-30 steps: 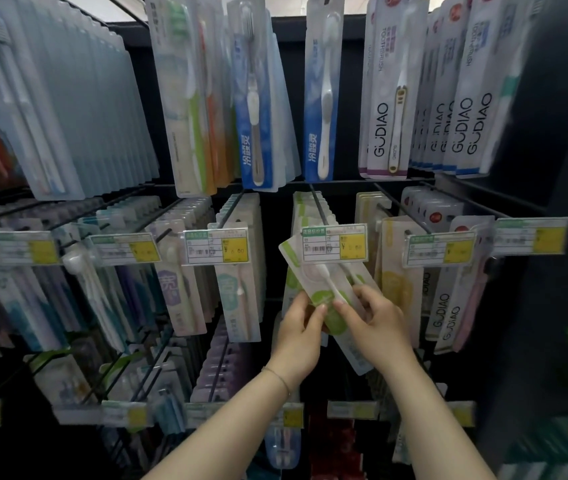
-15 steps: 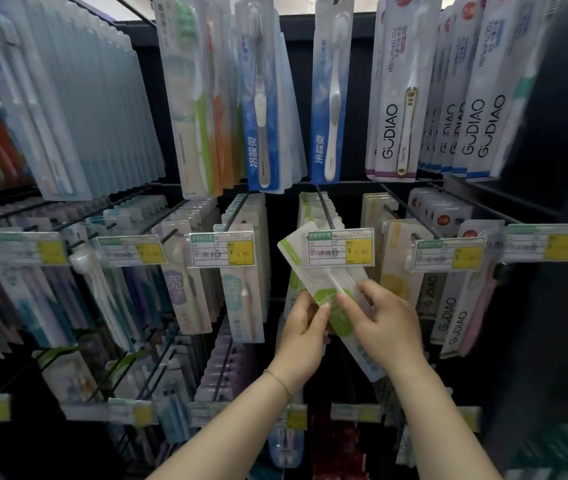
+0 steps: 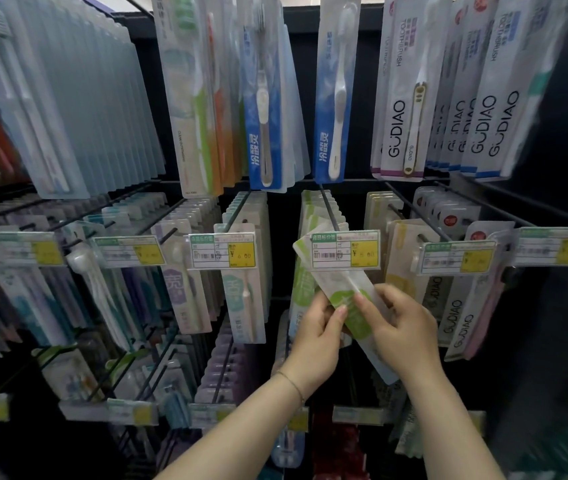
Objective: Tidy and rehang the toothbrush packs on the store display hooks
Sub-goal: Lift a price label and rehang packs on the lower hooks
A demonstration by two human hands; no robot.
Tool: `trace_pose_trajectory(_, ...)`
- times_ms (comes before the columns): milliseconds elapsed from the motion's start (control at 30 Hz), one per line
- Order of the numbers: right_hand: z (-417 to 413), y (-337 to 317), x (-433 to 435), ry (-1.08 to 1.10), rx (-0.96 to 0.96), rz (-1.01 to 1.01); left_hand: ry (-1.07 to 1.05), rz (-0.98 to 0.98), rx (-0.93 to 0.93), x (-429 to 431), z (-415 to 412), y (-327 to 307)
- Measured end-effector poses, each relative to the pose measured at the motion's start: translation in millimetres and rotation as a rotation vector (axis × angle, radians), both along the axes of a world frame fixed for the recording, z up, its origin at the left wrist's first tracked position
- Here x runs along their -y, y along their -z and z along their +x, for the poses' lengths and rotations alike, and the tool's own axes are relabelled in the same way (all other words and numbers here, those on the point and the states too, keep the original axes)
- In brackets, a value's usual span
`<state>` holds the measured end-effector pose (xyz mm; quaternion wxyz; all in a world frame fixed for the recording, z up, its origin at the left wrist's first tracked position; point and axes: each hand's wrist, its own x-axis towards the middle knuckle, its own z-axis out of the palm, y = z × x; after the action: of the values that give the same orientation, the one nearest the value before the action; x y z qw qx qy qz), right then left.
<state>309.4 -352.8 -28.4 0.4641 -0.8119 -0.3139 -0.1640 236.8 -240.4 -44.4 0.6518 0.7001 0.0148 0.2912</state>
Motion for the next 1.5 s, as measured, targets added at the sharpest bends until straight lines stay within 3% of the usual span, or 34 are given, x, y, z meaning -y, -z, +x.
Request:
trace_pose_trajectory(233,11.4,-8.5,6.9,-0.023,0.006,-0.007,0.01,-0.048,0.016,7.3,7.5,-1.7)
trace_pose_trajectory(533,6.8,-7.6,6.0,-0.013,-0.105,0.042,-0.04,0.047,-0.034,3.6,11.8,-1.2)
trace_pose_trajectory(967,-15.9,11.6,-33.1,-0.281,-0.359,0.254,-0.335,0.155,-0.023,-20.1,-12.7,5.1)
trace_pose_trajectory(1167,-23.8,11.4,-34.6,-0.418,-0.42,0.349,-0.547,0.409,0.087,-28.9,-19.7,9.6)
trace_pose_trajectory(1500,-9.7,17.6,-32.0,-0.333,-0.37,0.348,-0.457,0.374,-0.059,-28.6,-2.0,12.3)
